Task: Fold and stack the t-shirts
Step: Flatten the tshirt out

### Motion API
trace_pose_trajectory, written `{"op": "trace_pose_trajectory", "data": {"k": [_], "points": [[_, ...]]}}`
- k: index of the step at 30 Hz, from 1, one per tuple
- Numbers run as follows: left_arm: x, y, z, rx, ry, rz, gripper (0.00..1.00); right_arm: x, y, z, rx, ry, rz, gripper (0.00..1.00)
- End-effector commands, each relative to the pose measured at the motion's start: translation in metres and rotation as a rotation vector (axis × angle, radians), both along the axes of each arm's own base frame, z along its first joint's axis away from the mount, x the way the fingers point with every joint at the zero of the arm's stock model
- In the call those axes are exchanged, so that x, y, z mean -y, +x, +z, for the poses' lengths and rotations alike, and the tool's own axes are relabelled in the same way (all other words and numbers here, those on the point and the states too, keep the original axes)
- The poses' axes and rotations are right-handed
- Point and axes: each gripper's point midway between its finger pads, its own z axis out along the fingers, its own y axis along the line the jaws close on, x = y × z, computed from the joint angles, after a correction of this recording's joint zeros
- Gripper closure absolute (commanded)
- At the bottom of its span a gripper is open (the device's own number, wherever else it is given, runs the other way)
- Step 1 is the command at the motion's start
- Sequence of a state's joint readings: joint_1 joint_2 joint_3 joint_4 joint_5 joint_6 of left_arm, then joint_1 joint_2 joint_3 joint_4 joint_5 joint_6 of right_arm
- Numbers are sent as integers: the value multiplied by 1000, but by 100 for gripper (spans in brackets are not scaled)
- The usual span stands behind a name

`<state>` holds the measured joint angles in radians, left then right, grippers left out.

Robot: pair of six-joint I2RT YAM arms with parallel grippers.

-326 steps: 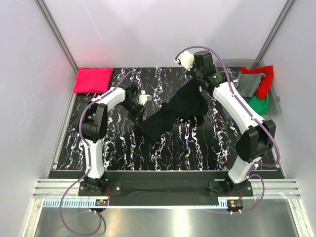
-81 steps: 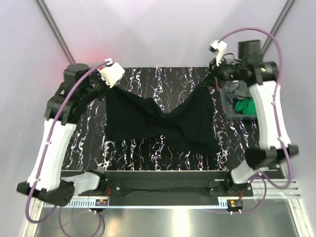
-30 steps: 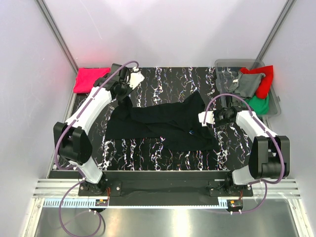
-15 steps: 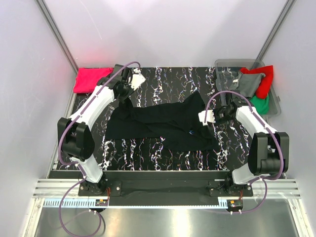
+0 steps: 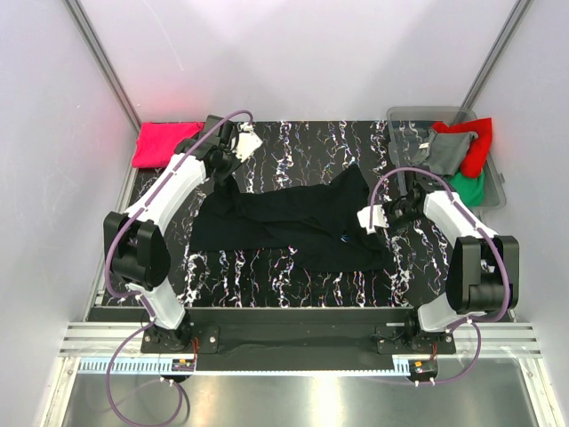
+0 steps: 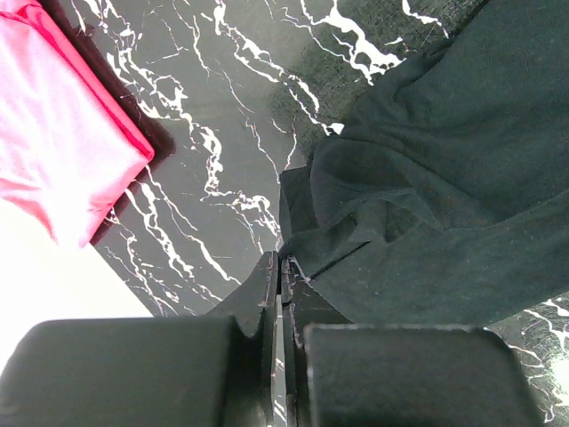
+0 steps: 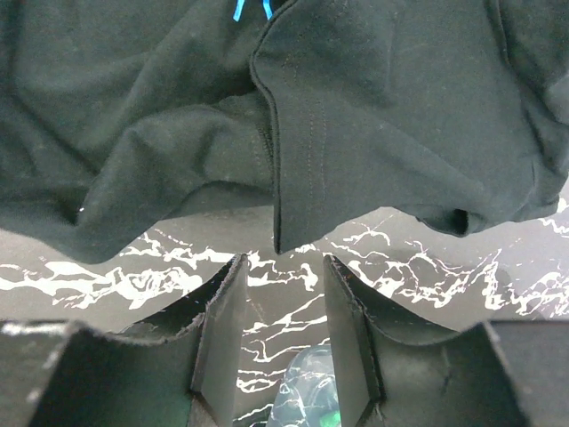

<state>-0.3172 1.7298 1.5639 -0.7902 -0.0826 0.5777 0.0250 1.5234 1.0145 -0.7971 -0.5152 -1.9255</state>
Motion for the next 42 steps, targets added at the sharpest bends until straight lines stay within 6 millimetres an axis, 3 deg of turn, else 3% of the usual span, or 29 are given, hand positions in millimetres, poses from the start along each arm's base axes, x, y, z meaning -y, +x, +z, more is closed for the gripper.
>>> {"op": "trace_pose_trajectory", "data": {"k": [1, 15, 21, 25, 26, 31, 35, 36, 38, 39, 41, 42], "points": [[4, 12, 24, 85, -17, 11, 100, -7, 4, 0, 40, 17, 24, 53], [9, 12, 17, 70, -8, 3, 100, -12, 20, -9, 70, 25, -8, 55], [10, 14, 16, 67, -11, 2, 100, -12, 22, -8, 63, 23, -22, 70], [12, 14, 15, 63, -14, -2, 100, -13, 22, -7, 61, 24, -30, 85], [12, 14, 15, 63, -16, -3, 100, -13, 23, -6, 62, 25, -31, 93], [13, 14, 19, 72, -15, -9, 100, -15, 27, 8, 75, 52, -61, 100], [14, 11, 33, 104, -12, -25, 100, -22, 40, 46, 129, 127, -114, 100], [14, 9, 44, 130, -12, -36, 100, -25, 51, 70, 164, 166, -156, 100], [13, 8, 58, 165, 0, -51, 100, -29, 63, 99, 202, 228, -207, 100], [11, 6, 71, 194, -2, -52, 100, -31, 77, 128, 236, 288, -275, 100], [7, 6, 89, 237, 5, -51, 100, -33, 90, 159, 265, 354, -340, 100], [5, 4, 102, 269, 9, -55, 100, -34, 103, 187, 289, 419, -402, 100]]}}
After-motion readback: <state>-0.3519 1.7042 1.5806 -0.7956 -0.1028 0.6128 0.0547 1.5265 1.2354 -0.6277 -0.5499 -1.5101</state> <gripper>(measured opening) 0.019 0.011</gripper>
